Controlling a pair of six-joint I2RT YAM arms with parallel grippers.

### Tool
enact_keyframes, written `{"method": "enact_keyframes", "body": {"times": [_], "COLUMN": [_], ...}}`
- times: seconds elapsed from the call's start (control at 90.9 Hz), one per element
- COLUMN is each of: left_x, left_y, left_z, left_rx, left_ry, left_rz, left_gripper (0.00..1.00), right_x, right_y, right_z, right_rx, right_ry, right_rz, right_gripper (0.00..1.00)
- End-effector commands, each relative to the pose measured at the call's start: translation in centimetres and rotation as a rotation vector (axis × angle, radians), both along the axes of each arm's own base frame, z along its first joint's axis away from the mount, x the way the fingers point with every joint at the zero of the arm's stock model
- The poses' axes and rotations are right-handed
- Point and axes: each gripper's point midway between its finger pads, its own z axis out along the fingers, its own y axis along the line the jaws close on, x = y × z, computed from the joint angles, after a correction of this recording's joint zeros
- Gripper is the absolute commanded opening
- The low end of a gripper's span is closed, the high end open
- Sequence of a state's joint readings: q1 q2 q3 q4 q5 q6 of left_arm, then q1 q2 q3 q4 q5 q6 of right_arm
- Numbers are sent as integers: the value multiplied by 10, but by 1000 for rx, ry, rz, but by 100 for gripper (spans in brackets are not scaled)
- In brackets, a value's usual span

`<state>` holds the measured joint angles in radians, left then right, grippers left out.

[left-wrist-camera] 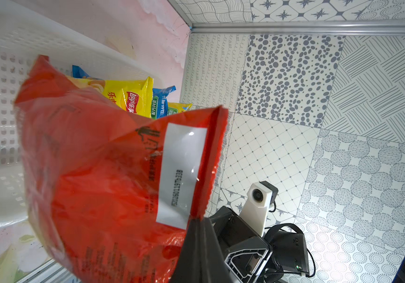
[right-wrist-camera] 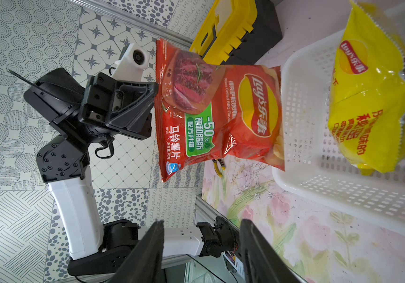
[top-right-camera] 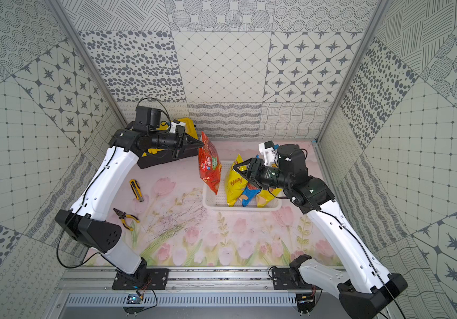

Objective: Put the potato chips into the basket
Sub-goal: Place the potato chip in the basket.

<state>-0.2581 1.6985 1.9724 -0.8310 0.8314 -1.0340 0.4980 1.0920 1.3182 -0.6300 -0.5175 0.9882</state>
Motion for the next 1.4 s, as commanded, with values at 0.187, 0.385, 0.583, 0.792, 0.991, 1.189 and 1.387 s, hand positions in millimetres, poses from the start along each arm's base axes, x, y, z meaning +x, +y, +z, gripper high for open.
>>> {"method": "enact_keyframes", "body": {"times": [0.187,0.385,0.583,0.792,0.991,1.189,1.387], "left_x": [7,9,11,11,11,9,4], "left_y": [-26,-27,-27,-29,-28,-28,-27], "left_z": [-19,-37,-57,-65,-82,-98,-123], "left_rx": [-34,-20,-11,-12,10,22,64], "left_ry": [-21,-3,23,37,72,96,130], "left_rz": [-126,-142,-141,-142,-142,-148,-150], "left_gripper": [0,0,0,0,0,0,0], "right_x": [-5,-9,-9,-9,-9,-10,-9], "right_y": [-7,-10,-12,-12,-12,-12,-11], "right_z": [4,3,2,3,4,4,2], "right_rx": [4,1,-1,0,1,1,-4], "right_ry": [-19,-16,-14,-13,-15,-16,-11], "right_rz": [-29,-38,-45,-45,-45,-44,-41], "right_gripper": [54,54,54,54,54,54,54]}}
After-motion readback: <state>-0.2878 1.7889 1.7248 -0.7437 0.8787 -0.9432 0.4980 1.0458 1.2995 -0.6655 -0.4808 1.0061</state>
